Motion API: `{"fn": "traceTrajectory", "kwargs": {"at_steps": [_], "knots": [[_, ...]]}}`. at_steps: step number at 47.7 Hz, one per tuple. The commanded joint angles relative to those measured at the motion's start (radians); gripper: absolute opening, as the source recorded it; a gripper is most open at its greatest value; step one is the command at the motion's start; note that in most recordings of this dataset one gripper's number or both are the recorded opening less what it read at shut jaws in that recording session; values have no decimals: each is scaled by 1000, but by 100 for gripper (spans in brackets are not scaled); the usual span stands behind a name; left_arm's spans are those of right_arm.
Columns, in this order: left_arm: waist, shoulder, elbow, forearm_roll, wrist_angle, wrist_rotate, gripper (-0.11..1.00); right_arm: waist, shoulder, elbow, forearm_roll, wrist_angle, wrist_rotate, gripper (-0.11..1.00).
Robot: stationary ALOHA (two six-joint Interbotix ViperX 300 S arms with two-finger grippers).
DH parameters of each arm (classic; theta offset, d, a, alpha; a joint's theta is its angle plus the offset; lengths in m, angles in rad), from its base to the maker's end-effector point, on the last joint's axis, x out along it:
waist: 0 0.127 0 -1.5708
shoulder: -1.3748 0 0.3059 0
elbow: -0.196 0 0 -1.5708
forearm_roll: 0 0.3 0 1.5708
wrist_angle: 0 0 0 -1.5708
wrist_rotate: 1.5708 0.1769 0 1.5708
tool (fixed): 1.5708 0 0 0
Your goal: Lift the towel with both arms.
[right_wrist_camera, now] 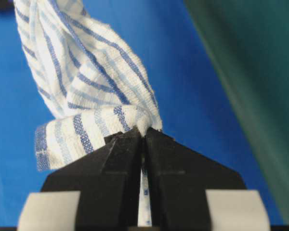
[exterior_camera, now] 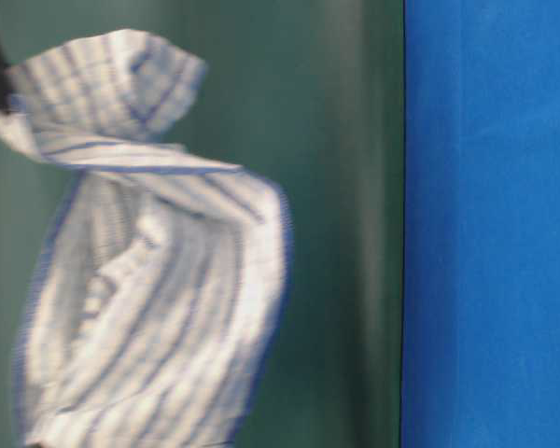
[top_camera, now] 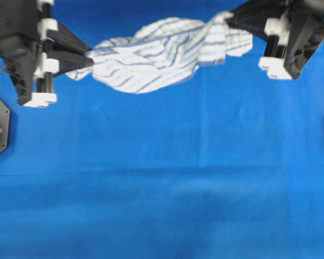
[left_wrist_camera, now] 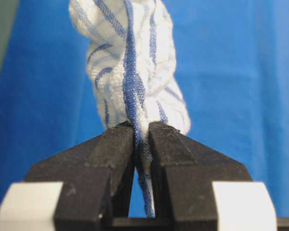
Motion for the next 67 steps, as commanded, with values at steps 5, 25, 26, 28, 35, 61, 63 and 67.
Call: {"fn": "traceTrajectory", "kwargs": {"at_steps": [5, 25, 26, 28, 35, 61, 63, 67], "knots": [[3, -31, -66, 2, 20, 2, 5, 5, -14, -75, -5, 8, -32, 2], [3, -35, -71, 2, -6, 2, 5, 6, -6, -77, -5, -14, -114, 3], [2, -35, -69, 2, -8, 2, 6, 6, -6, -77, -3, -14, -117, 3], [2, -38, -67, 2, -9, 2, 10, 6, -5, -77, -5, -15, -118, 3], [3, -43, -63, 2, -9, -9, 51, 6, 0, -77, -6, -20, -118, 42], [-57, -5, 26, 2, -49, -34, 92, 35, 37, 51, 28, -80, -67, 67], [-72, 8, 48, 0, -66, -40, 92, 44, 46, 77, 29, -103, -55, 67], [-104, 41, 98, 0, -115, -54, 92, 61, 66, 130, 29, -150, -26, 67]]}}
